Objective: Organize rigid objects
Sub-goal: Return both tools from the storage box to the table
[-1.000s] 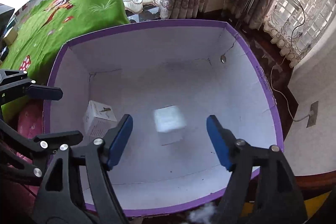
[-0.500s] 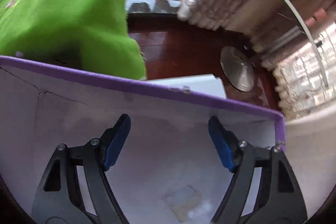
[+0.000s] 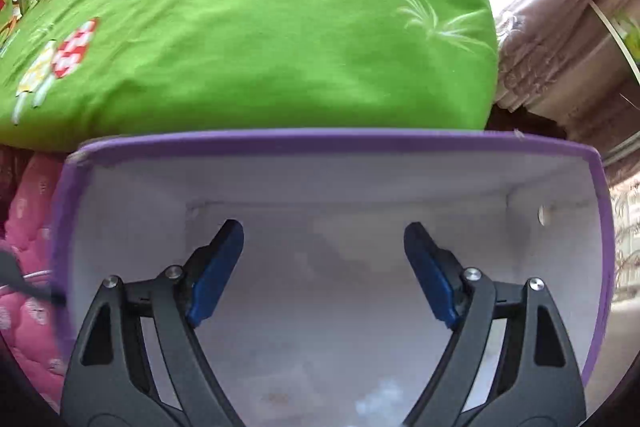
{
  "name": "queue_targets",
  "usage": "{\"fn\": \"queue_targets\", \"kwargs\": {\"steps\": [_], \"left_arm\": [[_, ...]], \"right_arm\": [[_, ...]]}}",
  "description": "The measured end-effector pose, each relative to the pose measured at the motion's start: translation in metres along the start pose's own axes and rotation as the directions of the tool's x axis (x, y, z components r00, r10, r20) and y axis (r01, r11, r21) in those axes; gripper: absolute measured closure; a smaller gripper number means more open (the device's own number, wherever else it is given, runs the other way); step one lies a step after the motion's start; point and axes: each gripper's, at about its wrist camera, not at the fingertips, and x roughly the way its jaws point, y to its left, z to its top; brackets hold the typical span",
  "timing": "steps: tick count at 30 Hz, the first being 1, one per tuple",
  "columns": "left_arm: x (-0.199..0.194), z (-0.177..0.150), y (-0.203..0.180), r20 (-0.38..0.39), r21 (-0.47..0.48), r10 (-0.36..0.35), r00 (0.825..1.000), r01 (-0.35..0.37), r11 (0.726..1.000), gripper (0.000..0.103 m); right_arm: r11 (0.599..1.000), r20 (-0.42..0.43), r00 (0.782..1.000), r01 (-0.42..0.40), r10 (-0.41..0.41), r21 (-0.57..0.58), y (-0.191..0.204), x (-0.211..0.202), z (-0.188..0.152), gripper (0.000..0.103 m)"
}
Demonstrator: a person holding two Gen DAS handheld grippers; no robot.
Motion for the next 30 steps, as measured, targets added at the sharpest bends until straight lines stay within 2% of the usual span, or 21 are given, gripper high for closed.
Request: {"fn": "queue_targets", "kwargs": {"steps": [2,4,6,9,11,12,13,14,16,18,20,22,23,24,25,26,27,28,30], "left_arm": [[-0.019,-0.007,0.011,0.035,-0.004,-0.039,0.999,0.039,0.999,0.027],[-0.042,-0.017,0.022,0.09,-0.006,0.006,0.996,-0.005,1.0,0.027],[-0.064,-0.03,0.03,0.127,-0.006,0.033,0.991,-0.033,0.999,0.027],[-0.108,-0.054,0.054,0.225,-0.058,0.107,0.968,-0.096,0.994,0.027],[-0.133,-0.079,0.074,0.274,-0.112,0.18,0.945,-0.155,0.982,0.027],[-0.143,-0.091,0.084,0.292,-0.153,0.223,0.93,-0.185,0.971,0.026],[-0.151,-0.104,0.097,0.297,-0.199,0.258,0.919,-0.205,0.958,0.026],[-0.155,-0.113,0.109,0.294,-0.244,0.287,0.912,-0.219,0.945,0.026],[-0.163,-0.135,0.13,0.284,-0.326,0.346,0.894,-0.249,0.912,0.026],[-0.177,-0.151,0.154,0.26,-0.382,0.404,0.877,-0.291,0.877,0.026],[-0.18,-0.17,0.173,0.245,-0.424,0.437,0.865,-0.31,0.851,0.026],[-0.184,-0.184,0.191,0.239,-0.47,0.44,0.865,-0.294,0.832,0.026],[-0.183,-0.189,0.201,0.238,-0.492,0.455,0.858,-0.298,0.818,0.026],[-0.185,-0.194,0.207,0.235,-0.513,0.486,0.842,-0.317,0.797,0.026],[-0.181,-0.195,0.211,0.233,-0.531,0.519,0.822,-0.34,0.776,0.026],[-0.183,-0.199,0.216,0.231,-0.547,0.552,0.801,-0.362,0.755,0.026],[-0.185,-0.2,0.22,0.23,-0.566,0.585,0.778,-0.382,0.731,0.026],[-0.189,-0.205,0.226,0.228,-0.586,0.614,0.756,-0.397,0.706,0.025],[-0.193,-0.212,0.24,0.216,-0.629,0.658,0.721,-0.413,0.659,0.021]], "right_arm": [[0.991,-0.031,0.997,-0.068,0.072,0.113,0.001,-0.004,-0.004,0.018],[0.972,-0.082,0.986,-0.123,0.142,0.202,0.004,0.003,-0.01,0.018],[0.942,-0.087,0.978,-0.158,0.191,0.298,0.0,0.007,-0.018,0.018],[0.874,-0.133,0.962,-0.153,0.238,0.461,-0.013,0.01,-0.034,0.017],[0.884,-0.165,0.961,-0.128,0.223,0.449,-0.007,0.006,-0.037,0.017],[0.886,-0.175,0.958,-0.129,0.228,0.446,-0.002,0.004,-0.037,0.017],[0.876,-0.161,0.947,-0.18,0.277,0.448,0.004,0.001,-0.035,0.017],[0.883,-0.163,0.948,-0.182,0.275,0.432,0.011,-0.001,-0.03,0.022],[0.901,-0.173,0.953,-0.164,0.25,0.401,0.022,-0.006,-0.023,0.022],[0.893,-0.164,0.956,-0.153,0.242,0.424,0.027,-0.011,-0.016,0.022],[0.863,-0.181,0.934,-0.194,0.308,0.467,0.031,-0.01,-0.014,0.026],[0.831,-0.193,0.913,-0.219,0.359,0.511,0.032,-0.005,-0.011,0.026],[0.832,-0.195,0.926,-0.181,0.324,0.524,0.033,-0.01,-0.011,0.026],[0.877,-0.211,0.963,-0.048,0.168,0.478,0.038,-0.024,-0.006,0.026],[0.915,-0.21,0.978,0.096,-0.012,0.392,0.048,-0.04,0.001,0.026],[0.934,-0.167,0.972,0.211,-0.168,0.289,0.062,-0.058,0.012,0.026],[0.941,-0.096,0.964,0.265,-0.249,0.212,0.077,-0.074,0.023,0.026],[0.946,-0.004,0.957,0.289,-0.291,0.144,0.094,-0.092,0.035,0.026],[0.948,0.152,0.936,0.316,-0.319,0.044,0.127,-0.115,0.06,0.017]]}}
